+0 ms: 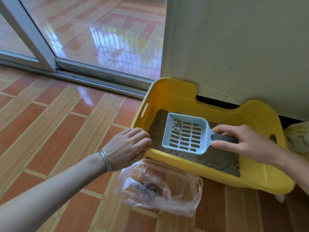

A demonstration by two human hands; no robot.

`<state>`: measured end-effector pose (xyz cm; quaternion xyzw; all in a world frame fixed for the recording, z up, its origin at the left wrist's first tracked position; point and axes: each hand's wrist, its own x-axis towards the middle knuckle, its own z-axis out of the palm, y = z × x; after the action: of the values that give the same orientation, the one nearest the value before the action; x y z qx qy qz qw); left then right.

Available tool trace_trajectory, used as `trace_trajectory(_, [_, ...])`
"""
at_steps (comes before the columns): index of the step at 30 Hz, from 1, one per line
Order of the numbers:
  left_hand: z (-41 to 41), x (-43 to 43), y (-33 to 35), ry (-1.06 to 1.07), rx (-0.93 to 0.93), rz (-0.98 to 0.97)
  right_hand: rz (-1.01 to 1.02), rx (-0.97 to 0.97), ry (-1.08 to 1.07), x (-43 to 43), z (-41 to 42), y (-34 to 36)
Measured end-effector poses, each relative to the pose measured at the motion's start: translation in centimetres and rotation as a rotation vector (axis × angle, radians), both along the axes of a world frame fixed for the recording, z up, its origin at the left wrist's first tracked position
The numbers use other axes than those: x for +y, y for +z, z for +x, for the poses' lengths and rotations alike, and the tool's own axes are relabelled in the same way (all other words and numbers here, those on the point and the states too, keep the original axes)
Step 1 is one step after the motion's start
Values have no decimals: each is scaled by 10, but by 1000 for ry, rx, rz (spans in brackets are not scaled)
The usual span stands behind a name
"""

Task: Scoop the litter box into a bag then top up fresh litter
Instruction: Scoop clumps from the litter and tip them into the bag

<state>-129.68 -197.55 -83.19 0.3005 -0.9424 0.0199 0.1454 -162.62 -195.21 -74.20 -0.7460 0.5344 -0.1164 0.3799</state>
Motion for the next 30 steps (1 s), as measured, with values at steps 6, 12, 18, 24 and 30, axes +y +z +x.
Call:
trace_trajectory(6, [20,43,3,139,36,-38,94,-10,72,52,25,-1])
trace_trajectory(12, [32,71,-34,157,-192,108,97,270,37,88,45,-44])
trace_trajectory(18, [38,72,-48,211,-298,189,-201,572,123,94,66,-67])
trace_trajectory(24, [40,76,-58,181,-212,298,-446,771,253,90,70,-103])
trace_trajectory(30, [38,77,-56,180,-44,319,-438,787,235,91,65,-105])
